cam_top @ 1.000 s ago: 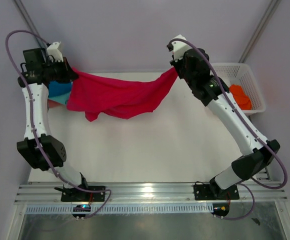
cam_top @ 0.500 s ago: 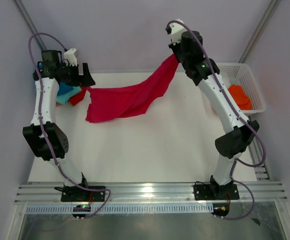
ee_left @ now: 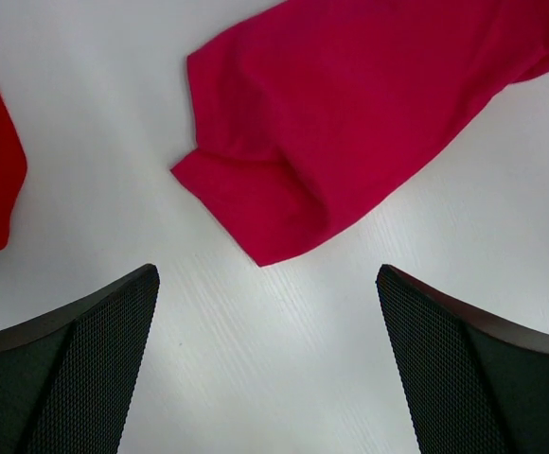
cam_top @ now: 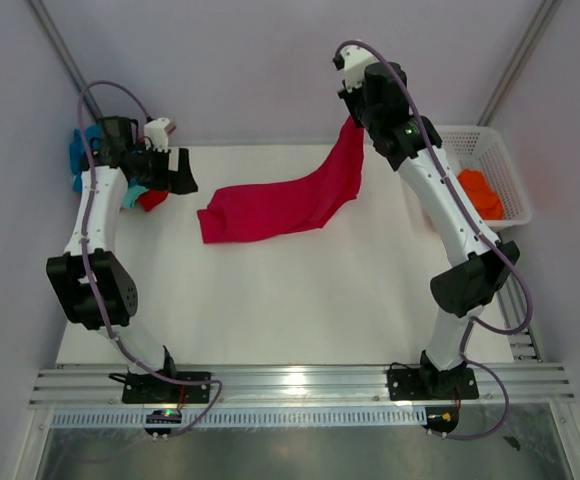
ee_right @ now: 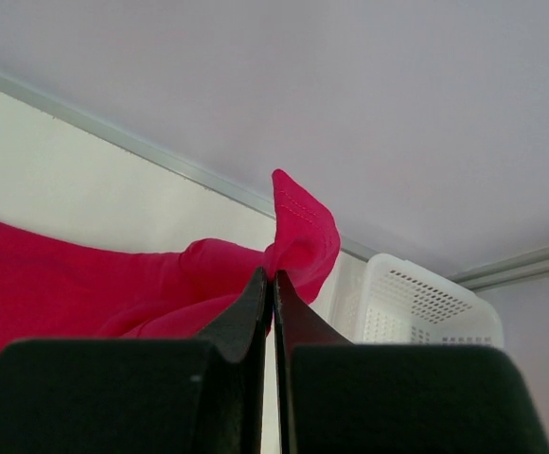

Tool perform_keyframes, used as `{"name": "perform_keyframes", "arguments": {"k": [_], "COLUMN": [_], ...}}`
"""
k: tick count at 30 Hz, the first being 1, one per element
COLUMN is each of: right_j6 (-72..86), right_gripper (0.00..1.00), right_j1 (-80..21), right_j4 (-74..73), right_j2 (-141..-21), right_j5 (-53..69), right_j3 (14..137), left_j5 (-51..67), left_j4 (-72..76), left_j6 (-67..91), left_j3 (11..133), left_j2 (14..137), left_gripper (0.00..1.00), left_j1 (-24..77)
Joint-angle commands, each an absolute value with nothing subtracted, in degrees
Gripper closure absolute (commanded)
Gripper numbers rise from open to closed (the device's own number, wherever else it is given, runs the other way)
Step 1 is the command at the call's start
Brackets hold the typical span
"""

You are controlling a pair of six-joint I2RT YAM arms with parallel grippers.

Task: Fold and stack the t-shirts
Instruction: Flatten the tshirt out

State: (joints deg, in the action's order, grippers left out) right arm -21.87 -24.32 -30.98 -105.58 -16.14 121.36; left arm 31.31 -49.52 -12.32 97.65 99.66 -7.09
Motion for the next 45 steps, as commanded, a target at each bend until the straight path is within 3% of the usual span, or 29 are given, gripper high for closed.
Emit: {"name": "perform_keyframes", "arguments": {"k": [1,14,16,18,22,25,29,32,34,38,45], "right_j6": [-20.0,-21.3,-23.8,-26.6,-37.8,-45.9,-46.4,-42.7,-40.4,-36.6,-30.4], "right_gripper": [0.97,0.97,0.97,0.97,0.97,0.97,0.96,0.91,0.97,0.97,0.97], "right_j1": [-24.4,-27.6,-27.9,-27.9,-30.2,-34.1,-38.3,-38.5,-38.4,-38.4,-38.4], "right_j4": [-30.9,-43.7,-46.4,-54.2,-76.1,-88.0,-87.7,-82.2,-76.2,-65.1,-48.8], "right_j2": [-102.2,-88.6,-84.1,-82.1,-79.3,-79.1,-72.6,-69.7,-68.6,-66.2,-72.5], "right_j5": [-11.2,16.9,26.7,38.9,49.6,50.2,47.1,42.0,39.7,34.9,17.7], "right_j3": [122.9,121.4,118.4,118.0,117.3,113.0,97.4,92.4,89.4,83.9,86.0], "left_j5": [27.5,27.2,27.1,26.6,25.9,26.0,26.3,26.7,27.3,29.0,27.6], "left_j4": [-48.9,-45.9,-45.4,-45.2,-45.4,-45.8,-46.1,-46.1,-46.5,-46.1,-46.5], "left_j6": [-16.3,-12.4,-12.2,-12.1,-11.7,-11.4,-10.3,-8.8,-8.1,-6.9,-10.0], "left_j3": [94.7,94.0,94.0,94.3,95.4,96.7,99.3,101.9,104.0,104.2,98.9], "left_j2": [96.8,100.3,100.5,100.6,101.4,101.9,102.7,103.9,104.7,105.8,104.9], "left_gripper": [0.01,0.01,0.01,0.01,0.01,0.01,0.01,0.01,0.01,0.01,0.01], "left_j1": [-2.9,-0.6,-0.6,-0.6,-0.7,-0.6,-0.6,-0.6,-0.6,-0.6,1.2]}}
